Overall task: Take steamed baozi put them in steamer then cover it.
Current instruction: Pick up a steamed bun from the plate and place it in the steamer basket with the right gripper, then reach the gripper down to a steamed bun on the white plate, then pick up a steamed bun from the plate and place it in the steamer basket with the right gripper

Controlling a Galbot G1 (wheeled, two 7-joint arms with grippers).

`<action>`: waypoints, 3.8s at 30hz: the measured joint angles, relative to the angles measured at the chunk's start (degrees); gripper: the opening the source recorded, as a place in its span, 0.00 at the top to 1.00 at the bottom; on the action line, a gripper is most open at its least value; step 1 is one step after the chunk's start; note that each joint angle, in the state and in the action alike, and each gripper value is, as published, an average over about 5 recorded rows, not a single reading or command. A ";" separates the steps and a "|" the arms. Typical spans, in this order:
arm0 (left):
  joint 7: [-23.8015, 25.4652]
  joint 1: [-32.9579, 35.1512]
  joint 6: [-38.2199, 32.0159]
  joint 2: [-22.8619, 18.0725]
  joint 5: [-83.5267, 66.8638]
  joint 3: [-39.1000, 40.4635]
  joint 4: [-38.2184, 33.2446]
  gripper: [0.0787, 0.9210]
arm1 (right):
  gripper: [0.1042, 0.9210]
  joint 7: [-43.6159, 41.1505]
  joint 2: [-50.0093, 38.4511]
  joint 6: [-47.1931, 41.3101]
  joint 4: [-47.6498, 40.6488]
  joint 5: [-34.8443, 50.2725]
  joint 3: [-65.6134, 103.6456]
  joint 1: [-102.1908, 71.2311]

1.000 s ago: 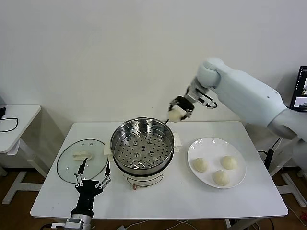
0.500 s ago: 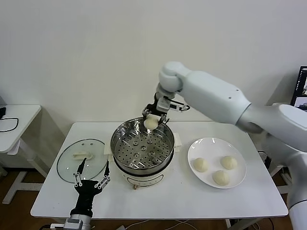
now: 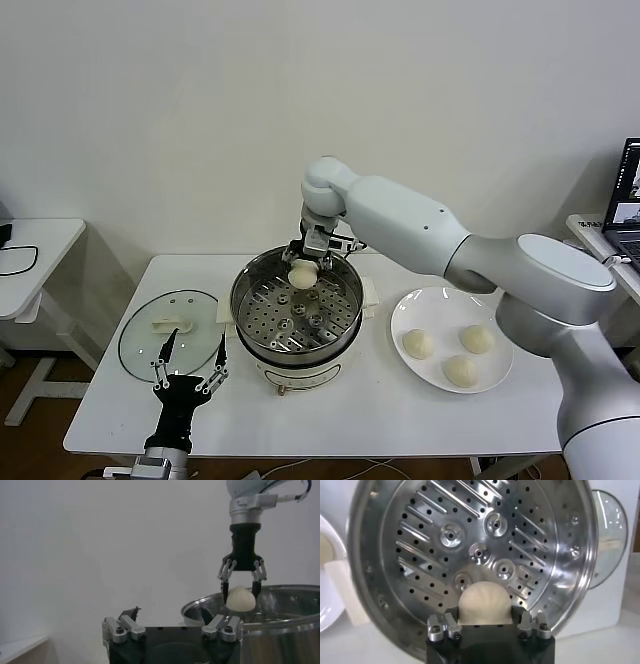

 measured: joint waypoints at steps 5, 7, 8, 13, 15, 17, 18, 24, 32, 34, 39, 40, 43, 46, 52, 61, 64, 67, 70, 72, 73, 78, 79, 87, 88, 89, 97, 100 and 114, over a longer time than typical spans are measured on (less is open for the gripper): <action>-0.02 -0.09 -0.18 0.01 -0.01 -0.13 0.18 0.12 | 0.23 0.54 1.31 0.33 -1.95 -1.25 0.29 -0.88; -0.03 -0.13 -0.25 0.01 -0.02 -0.20 0.24 0.12 | 0.22 0.75 1.70 0.41 -2.59 -1.72 0.43 -1.11; -0.04 -0.15 -0.27 0.02 -0.02 -0.22 0.27 0.12 | 0.21 0.87 1.87 0.45 -2.88 -1.96 0.50 -1.21; -0.07 -0.27 -0.31 0.02 -0.03 -0.24 0.39 0.12 | 0.15 1.43 2.31 0.62 -3.62 -3.02 0.92 -1.42; -0.08 -0.31 -0.31 0.02 -0.03 -0.25 0.40 0.12 | 0.13 1.44 2.25 0.64 -3.61 -3.14 1.05 -1.36; -0.09 -0.33 -0.31 0.01 -0.04 -0.28 0.39 0.12 | 0.12 1.24 1.98 0.50 -3.30 -2.93 1.10 -1.13; -0.09 -0.33 -0.31 0.02 -0.05 -0.30 0.39 0.12 | 0.12 1.04 1.74 0.35 -2.98 -2.66 1.09 -0.94; -0.09 -0.42 -0.27 0.18 -0.08 -0.32 0.37 0.12 | 0.12 -1.45 -1.74 -2.65 1.42 2.34 0.59 1.26; -0.10 -0.79 0.21 0.27 -0.05 0.26 0.16 0.12 | 0.12 -3.78 -11.94 -14.65 6.82 18.08 -3.04 7.36; -0.09 -0.80 0.24 0.30 0.00 0.42 0.08 0.12 | 0.12 -4.34 -14.84 -18.42 7.34 22.26 -4.43 8.63; -0.09 -0.79 0.24 0.39 0.11 0.68 0.02 0.12 | 0.12 -5.17 -21.70 -27.06 8.47 30.70 -8.23 10.23; -0.09 -0.79 0.24 0.40 0.12 0.69 0.01 0.12 | 0.12 -5.20 -22.94 -28.54 8.73 31.96 -9.06 10.35; -0.09 -0.77 0.20 0.39 0.15 0.69 0.02 0.12 | 0.12 -5.01 -26.23 -32.32 9.53 35.06 -11.57 10.34; -0.09 -0.75 0.07 0.32 0.15 0.63 0.08 0.12 | 0.12 -4.30 -28.76 -35.34 10.15 37.31 -13.81 9.58; -0.09 -0.69 -0.11 0.13 0.17 0.51 0.20 0.12 | 0.12 -1.99 -31.62 -39.62 10.74 39.91 -16.68 6.50; -0.10 -0.59 -0.39 -0.02 0.20 0.27 0.51 0.12 | 0.12 0.95 -33.31 -42.48 10.44 40.49 -17.57 1.02; -0.11 -0.63 -0.40 -0.05 0.21 0.29 0.55 0.12 | 0.12 1.75 -33.40 -42.96 10.10 40.18 -17.43 -0.65; -0.12 -0.63 -0.40 -0.08 0.21 0.28 0.54 0.12 | 0.12 2.53 -33.33 -43.28 9.68 39.86 -17.12 -2.19; -0.13 -0.63 -0.44 -0.07 0.22 0.23 0.61 0.12 | 0.12 3.19 -33.17 -43.47 9.23 39.65 -16.84 -3.47; -0.13 -0.64 -0.48 -0.06 0.22 0.19 0.67 0.12 | 0.12 3.55 -33.06 -43.56 8.97 39.50 -16.72 -4.19; -0.13 -0.64 -0.50 -0.07 0.23 0.17 0.70 0.12 | 0.12 3.69 -33.00 -43.59 8.85 39.41 -16.64 -4.52; -0.13 -0.65 -0.54 -0.07 0.24 0.12 0.81 0.12 | 0.12 4.20 -32.71 -43.76 8.47 39.03 -16.38 -5.68; -0.14 -0.65 -0.54 -0.07 0.24 0.11 0.82 0.12 | 0.12 4.29 -32.66 -43.79 8.45 38.95 -16.35 -5.87; -0.15 -0.72 -0.59 -0.10 0.24 0.08 0.96 0.12 | 0.16 5.19 -32.52 -43.86 8.36 38.45 -16.15 -7.20; -0.15 -0.73 -0.61 -0.11 0.24 0.08 0.99 0.12 | 0.17 5.30 -32.52 -43.86 8.36 38.39 -16.09 -7.29; -0.16 -0.74 -0.62 -0.12 0.24 0.08 1.01 0.12 | 0.19 5.41 -32.53 -43.86 8.36 38.33 -16.05 -7.36; -0.20 -0.85 -0.67 -0.12 0.24 -0.03 1.05 0.12 | 0.29 5.69 -33.24 -43.76 9.14 38.00 -16.05 -6.79; -0.22 -0.91 -0.67 -0.09 0.24 -0.01 1.01 0.12 | 0.30 5.33 -33.75 -43.65 9.79 37.96 -16.19 -5.85; -0.26 -1.20 -0.53 0.41 0.24 0.71 0.20 0.12 | 0.31 -1.14 -31.81 -43.45 13.36 41.22 -20.32 9.87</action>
